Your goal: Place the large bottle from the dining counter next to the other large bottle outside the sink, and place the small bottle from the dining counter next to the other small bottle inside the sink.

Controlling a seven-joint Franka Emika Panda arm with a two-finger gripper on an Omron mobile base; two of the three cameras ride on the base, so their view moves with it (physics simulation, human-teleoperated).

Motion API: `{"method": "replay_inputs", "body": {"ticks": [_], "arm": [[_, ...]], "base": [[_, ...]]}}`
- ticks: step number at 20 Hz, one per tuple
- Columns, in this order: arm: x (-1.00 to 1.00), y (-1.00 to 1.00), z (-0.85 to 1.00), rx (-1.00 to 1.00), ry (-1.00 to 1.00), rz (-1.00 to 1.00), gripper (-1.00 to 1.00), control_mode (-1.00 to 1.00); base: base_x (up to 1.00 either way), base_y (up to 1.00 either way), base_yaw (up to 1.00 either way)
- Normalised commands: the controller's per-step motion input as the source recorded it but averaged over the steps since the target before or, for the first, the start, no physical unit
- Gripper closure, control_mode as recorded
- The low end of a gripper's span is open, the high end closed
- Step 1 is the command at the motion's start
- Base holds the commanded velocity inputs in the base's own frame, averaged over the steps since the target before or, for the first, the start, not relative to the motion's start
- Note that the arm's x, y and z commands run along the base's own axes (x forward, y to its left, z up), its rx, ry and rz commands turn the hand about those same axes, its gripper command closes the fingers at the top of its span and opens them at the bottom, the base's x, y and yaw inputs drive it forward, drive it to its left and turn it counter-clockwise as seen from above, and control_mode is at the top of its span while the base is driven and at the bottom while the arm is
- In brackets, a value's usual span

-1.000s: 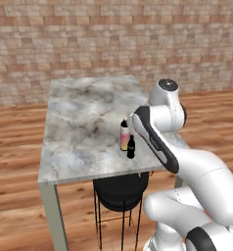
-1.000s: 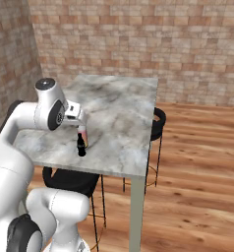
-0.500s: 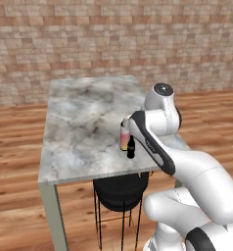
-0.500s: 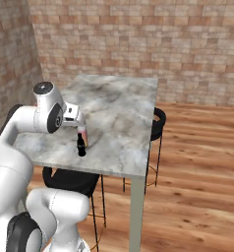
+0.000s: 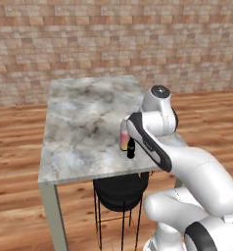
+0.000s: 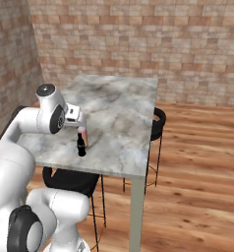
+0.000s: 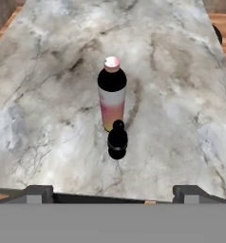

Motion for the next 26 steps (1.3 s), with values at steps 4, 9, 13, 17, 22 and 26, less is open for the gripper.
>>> {"method": "replay_inputs", "body": {"ticks": [4,9,13,17,22,26], "arm": [[0.18,0.0,0.0,0.0,-0.01,0.0,-1.0,-1.0],[0.23,0.0,0.0,0.0,0.0,0.0,-1.0,-1.0],[0.21,0.0,-0.04,0.0,0.0,0.0,-1.0,-1.0],[0.2,0.0,-0.1,0.0,0.0,0.0,-1.0,-1.0],[0.16,0.0,-0.16,0.0,0.0,0.0,-1.0,-1.0],[0.13,0.0,-0.18,0.0,0.0,0.0,-1.0,-1.0]], "base": [[0.0,0.0,0.0],[0.0,0.0,0.0],[0.0,0.0,0.0],[0.0,0.0,0.0],[0.0,0.0,0.0],[0.0,0.0,0.0]]}}
